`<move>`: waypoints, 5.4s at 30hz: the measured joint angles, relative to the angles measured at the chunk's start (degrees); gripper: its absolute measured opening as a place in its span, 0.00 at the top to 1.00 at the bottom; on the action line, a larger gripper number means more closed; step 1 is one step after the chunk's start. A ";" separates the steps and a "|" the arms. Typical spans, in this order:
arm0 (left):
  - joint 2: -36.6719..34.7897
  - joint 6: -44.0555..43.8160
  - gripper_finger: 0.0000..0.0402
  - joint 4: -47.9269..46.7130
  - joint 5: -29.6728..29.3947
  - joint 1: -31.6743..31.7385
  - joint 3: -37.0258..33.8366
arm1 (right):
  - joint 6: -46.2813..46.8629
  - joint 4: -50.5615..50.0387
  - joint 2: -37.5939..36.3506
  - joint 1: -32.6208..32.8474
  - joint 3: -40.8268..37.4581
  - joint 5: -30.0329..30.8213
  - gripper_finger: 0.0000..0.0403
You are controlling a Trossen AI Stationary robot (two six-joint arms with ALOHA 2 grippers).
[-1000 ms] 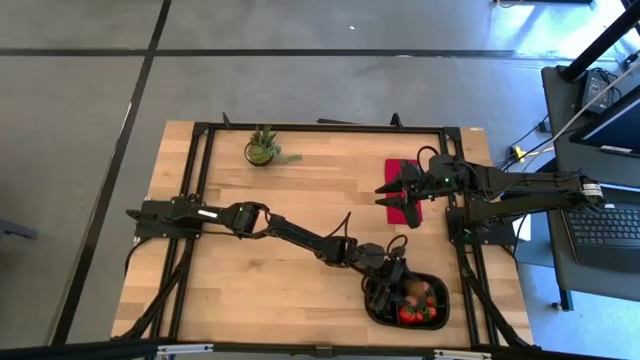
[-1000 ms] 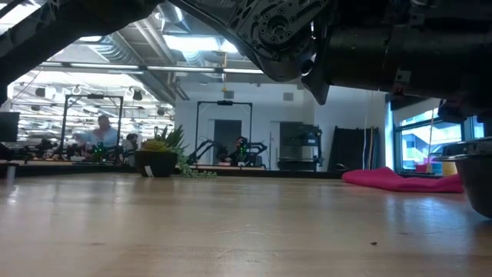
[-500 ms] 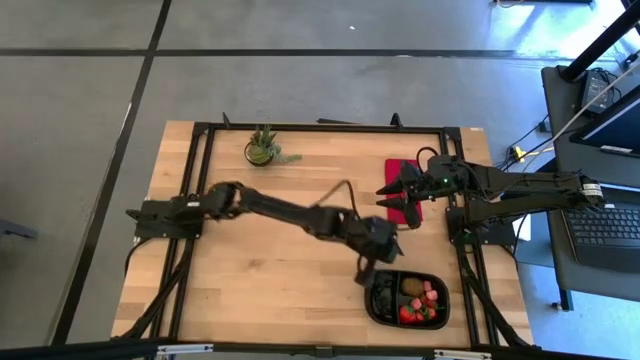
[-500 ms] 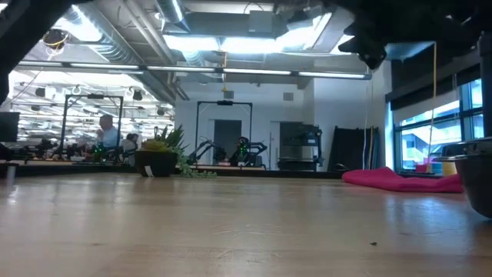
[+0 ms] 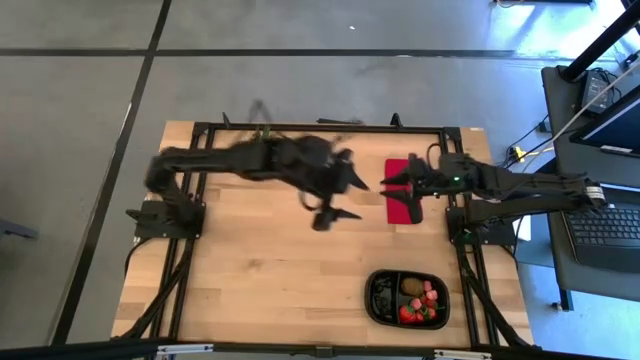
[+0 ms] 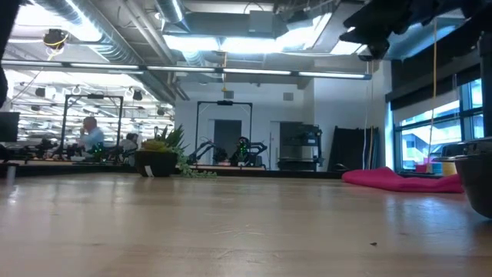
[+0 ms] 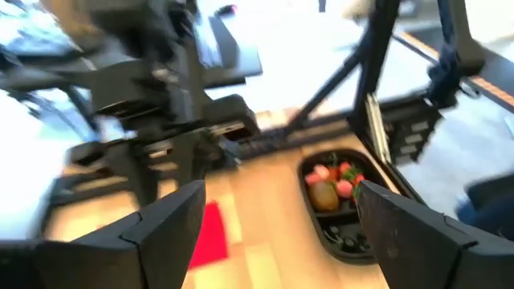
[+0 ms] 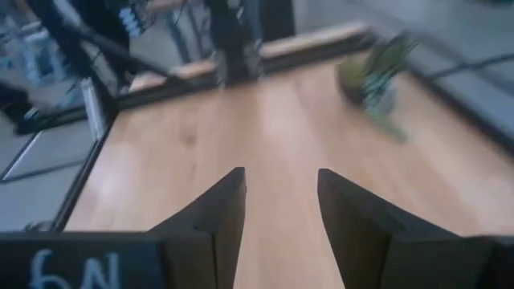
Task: Pick and placing Produce into tupperware
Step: Return to Home Position
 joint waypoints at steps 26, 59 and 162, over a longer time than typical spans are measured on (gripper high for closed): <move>-67.36 -10.58 0.21 47.06 -12.08 0.83 -88.82 | -6.15 1.13 -37.71 0.00 -18.67 0.88 0.61; -100.87 -15.28 0.21 43.56 -12.48 2.64 -111.53 | -12.12 14.03 -44.28 0.00 -31.11 2.33 0.61; -100.85 -15.47 0.21 40.22 -12.48 2.62 -111.49 | 1.64 19.12 -44.28 0.02 -37.86 2.29 0.61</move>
